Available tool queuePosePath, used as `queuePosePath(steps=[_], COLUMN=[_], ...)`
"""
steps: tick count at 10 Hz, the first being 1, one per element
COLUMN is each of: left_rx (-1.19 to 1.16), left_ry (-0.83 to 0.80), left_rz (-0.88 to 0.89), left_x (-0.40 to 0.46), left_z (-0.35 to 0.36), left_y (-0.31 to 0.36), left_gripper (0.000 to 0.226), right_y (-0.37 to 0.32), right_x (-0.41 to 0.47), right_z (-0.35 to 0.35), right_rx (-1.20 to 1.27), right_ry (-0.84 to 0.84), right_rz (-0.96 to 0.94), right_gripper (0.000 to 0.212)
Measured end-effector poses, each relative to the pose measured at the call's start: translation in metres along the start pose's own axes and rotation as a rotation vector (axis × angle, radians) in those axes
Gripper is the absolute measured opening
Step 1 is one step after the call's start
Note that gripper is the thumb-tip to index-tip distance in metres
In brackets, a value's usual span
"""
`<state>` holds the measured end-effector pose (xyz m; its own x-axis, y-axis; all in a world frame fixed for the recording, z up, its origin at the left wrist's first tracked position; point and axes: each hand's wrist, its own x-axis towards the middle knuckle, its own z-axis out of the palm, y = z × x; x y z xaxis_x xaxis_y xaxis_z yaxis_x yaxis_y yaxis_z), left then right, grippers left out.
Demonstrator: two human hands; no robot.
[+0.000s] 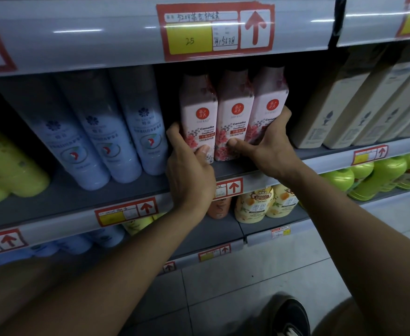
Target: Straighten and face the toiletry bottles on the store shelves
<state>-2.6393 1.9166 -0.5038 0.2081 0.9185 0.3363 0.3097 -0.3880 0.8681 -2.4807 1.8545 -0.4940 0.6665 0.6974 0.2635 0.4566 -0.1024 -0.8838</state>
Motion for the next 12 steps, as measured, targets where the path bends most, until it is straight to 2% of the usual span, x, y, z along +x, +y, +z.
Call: queuePosePath(steps=[1,4,6,7,8,9,10,11,12], left_rx=[-0.011,-0.011,0.040,0.118,0.160,0.014,0.001,0.062,0.190], left_ry=[0.004,-0.019,-0.067,-0.122,-0.242,-0.403,-0.457,-0.412,-0.365], left_rz=[-0.002,0.045,0.072,0.116,0.125,0.071,0.110,0.195,0.338], left_x=[0.001,-0.002,0.002,0.007,0.012,0.011,0.003,-0.002,-0.005], left_z=[0.001,0.000,-0.007,-0.013,-0.021,-0.033,-0.046,-0.067,-0.089], left_y=[-0.001,-0.004,-0.006,-0.011,-0.016,-0.020,-0.021,-0.025,-0.029], left_gripper=[0.057,0.059,0.061,0.063,0.073,0.093,0.095,0.076,0.050], right_y=[0.001,0.005,-0.007,-0.011,-0.014,-0.016,-0.018,-0.021,-0.026], right_x=[0.000,0.001,-0.006,-0.008,-0.011,-0.018,-0.025,-0.038,-0.058], right_z=[0.001,-0.002,-0.007,-0.011,-0.011,-0.008,-0.008,-0.007,0.006], right_rx=[0.007,-0.021,-0.201,-0.410,-0.542,-0.474,-0.463,-0.450,-0.382], right_ry=[-0.003,-0.002,0.027,0.073,0.098,0.117,0.112,0.228,0.338], right_rz=[-0.011,0.036,0.054,0.033,0.053,0.070,0.077,0.063,-0.039], right_gripper=[0.108,0.096,0.093,0.105,0.106,0.096,0.088,0.088,0.062])
